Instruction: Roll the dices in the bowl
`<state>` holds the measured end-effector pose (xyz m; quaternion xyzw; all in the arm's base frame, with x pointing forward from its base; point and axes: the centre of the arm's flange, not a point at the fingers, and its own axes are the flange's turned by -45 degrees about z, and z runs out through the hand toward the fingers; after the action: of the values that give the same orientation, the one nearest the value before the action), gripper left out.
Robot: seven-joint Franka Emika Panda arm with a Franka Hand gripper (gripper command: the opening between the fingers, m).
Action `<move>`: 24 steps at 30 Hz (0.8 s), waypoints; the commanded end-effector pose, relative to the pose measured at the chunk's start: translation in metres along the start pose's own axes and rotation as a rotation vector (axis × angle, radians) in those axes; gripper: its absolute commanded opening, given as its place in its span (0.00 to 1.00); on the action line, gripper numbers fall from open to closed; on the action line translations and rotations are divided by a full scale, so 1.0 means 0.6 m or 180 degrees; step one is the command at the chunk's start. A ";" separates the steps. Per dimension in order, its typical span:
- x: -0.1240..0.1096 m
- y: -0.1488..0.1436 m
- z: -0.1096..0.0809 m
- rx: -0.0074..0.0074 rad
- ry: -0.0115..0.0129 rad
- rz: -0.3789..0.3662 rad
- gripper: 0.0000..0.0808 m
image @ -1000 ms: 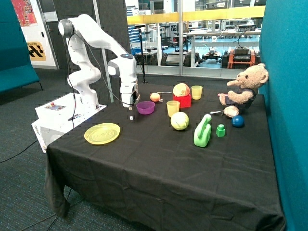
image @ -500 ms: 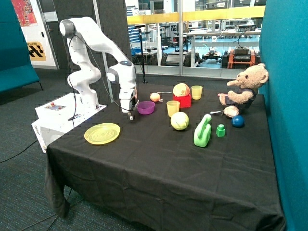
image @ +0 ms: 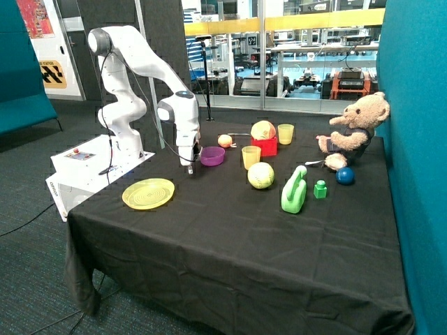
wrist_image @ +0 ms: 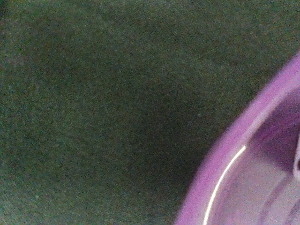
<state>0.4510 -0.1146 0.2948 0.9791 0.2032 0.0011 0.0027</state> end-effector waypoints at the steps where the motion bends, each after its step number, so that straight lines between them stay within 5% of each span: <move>1: 0.007 0.002 0.005 0.00182 -0.00027 -0.0213 0.67; 24: -0.004 0.012 0.034 0.00182 -0.00026 -0.0269 0.62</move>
<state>0.4515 -0.1211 0.2802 0.9710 0.2390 -0.0011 -0.0004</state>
